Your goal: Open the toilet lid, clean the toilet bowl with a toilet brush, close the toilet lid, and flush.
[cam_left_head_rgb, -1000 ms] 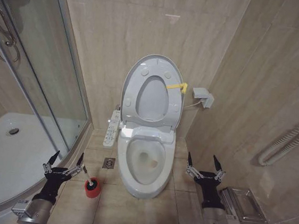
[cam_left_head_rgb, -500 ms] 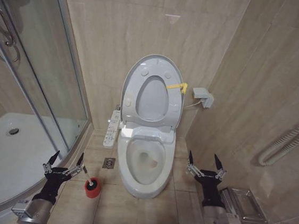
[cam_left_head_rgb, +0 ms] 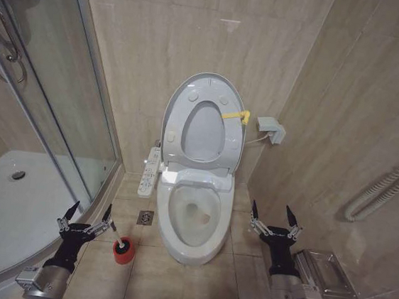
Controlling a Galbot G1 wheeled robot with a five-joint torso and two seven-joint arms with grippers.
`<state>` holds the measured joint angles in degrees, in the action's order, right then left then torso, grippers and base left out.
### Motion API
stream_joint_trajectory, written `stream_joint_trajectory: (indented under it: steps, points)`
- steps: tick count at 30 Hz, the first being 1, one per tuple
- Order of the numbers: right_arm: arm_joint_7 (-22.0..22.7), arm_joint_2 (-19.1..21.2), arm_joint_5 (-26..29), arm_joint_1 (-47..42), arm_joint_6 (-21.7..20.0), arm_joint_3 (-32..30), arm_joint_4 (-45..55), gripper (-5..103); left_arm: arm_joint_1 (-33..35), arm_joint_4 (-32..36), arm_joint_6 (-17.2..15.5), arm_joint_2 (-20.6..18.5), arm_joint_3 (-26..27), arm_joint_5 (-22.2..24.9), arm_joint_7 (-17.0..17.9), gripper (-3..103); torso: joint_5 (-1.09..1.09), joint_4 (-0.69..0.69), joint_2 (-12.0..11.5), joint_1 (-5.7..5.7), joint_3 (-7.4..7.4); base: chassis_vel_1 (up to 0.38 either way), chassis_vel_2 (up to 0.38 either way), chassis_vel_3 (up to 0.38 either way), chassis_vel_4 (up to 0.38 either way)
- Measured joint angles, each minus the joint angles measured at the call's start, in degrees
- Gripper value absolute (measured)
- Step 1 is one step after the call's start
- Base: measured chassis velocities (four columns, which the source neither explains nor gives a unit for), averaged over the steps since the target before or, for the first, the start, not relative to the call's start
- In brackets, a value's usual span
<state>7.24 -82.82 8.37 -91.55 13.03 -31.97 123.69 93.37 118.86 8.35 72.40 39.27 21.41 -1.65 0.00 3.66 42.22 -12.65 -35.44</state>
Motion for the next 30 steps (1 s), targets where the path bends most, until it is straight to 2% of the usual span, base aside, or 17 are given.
stream_joint_trajectory:
  steps: [30]
  points:
    - [0.0, 0.0, 0.0, 0.0, 0.0, 0.0, 0.0, 100, 0.0, 0.0, 0.0, 0.0, 0.0, 0.0, 0.0, 100, 0.0, 0.0, 0.0, 0.0, 0.0, 0.0, 0.0, 0.0, 0.0]
